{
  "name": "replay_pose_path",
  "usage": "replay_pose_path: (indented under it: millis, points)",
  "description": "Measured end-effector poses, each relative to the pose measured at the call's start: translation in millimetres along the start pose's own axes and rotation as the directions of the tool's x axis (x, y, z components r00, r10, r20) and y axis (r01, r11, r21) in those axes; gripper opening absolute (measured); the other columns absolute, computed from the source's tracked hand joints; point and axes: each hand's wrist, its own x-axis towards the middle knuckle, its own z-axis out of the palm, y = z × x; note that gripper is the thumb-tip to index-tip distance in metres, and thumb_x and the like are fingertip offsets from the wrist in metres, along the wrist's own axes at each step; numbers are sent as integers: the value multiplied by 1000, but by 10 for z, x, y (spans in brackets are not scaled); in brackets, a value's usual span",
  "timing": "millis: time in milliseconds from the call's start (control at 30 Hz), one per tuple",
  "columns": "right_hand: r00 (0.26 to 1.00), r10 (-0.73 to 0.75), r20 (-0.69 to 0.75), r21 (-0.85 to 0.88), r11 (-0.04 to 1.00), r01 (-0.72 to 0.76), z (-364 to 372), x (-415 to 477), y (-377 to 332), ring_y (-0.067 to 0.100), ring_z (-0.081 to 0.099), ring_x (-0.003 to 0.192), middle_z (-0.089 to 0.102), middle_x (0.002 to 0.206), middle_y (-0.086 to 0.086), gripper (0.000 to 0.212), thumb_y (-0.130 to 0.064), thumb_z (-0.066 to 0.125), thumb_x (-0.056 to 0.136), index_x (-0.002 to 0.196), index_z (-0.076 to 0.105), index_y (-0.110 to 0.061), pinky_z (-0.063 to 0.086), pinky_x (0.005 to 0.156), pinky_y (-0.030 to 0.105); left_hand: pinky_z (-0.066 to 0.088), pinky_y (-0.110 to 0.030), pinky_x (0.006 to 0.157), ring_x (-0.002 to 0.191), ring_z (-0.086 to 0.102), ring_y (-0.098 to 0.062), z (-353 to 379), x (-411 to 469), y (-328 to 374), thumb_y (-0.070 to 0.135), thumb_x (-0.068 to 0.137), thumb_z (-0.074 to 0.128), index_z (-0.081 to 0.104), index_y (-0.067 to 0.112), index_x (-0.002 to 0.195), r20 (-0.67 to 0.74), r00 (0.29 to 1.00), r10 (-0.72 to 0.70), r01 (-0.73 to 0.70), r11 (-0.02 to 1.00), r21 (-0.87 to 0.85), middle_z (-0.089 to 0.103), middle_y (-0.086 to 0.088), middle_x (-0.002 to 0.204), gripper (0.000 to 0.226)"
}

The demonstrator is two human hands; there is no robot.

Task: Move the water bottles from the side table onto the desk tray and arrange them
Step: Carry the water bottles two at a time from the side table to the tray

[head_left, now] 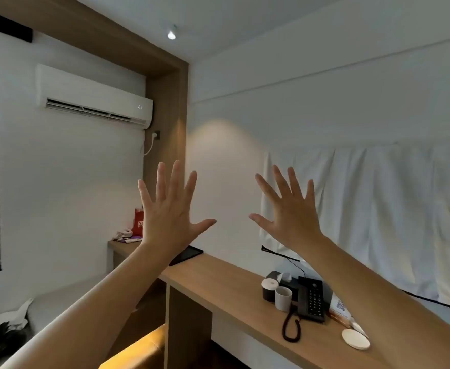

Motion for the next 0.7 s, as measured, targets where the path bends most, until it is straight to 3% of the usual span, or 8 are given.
replay_pose_path:
  millis: [100, 200, 333, 467, 700]
  points:
    - [999, 32, 28, -19, 999, -32, 52, -202, 184, 31, -2, 152, -1, 166, 3, 77, -72, 15, 87, 154, -3, -39, 5, 116, 62, 5, -61, 116, 145, -25, -30, 48, -98, 188, 89, 71, 4, -19, 30, 151, 6, 998, 61, -60, 994, -91, -27, -5, 158, 102]
    - [1000, 21, 16, -16, 1000, -20, 169, -518, 388, 32, 2, 151, 3, 165, 5, 72, -68, 16, 91, 153, -3, -39, 10, 117, 63, 8, -59, 117, 147, -19, -26, 177, -301, 418, 88, 76, 5, -14, 33, 150, -50, 991, 125, -133, 972, -195, -17, -2, 161, 94]
    - [998, 40, 49, -28, 999, -39, 202, -846, 591, 34, 7, 151, 9, 165, 7, 71, -65, 24, 92, 156, 10, -36, 9, 116, 63, 5, -59, 117, 148, -15, -27, 291, -525, 734, 83, 82, 10, -2, 31, 154, -40, 986, 159, -164, 966, -201, -11, -3, 162, 90]
    - [994, 83, 77, -48, 996, -80, 195, -1065, 762, 33, 3, 151, 5, 165, 6, 70, -62, 29, 94, 156, 9, -35, 6, 117, 63, 7, -63, 115, 149, -8, -30, 397, -596, 1039, 78, 86, 15, 8, 27, 155, -69, 973, 221, -231, 951, -204, -4, -7, 163, 86]
    - [973, 185, 139, -186, 970, -158, 250, -1436, 1002, 33, 3, 151, 8, 165, 6, 67, -63, 19, 95, 155, 10, -35, 7, 117, 61, 3, -62, 115, 149, -6, -31, 718, -625, 1535, 73, 90, 23, 15, 23, 155, -116, 929, 353, -371, 877, -304, 0, -10, 163, 83]
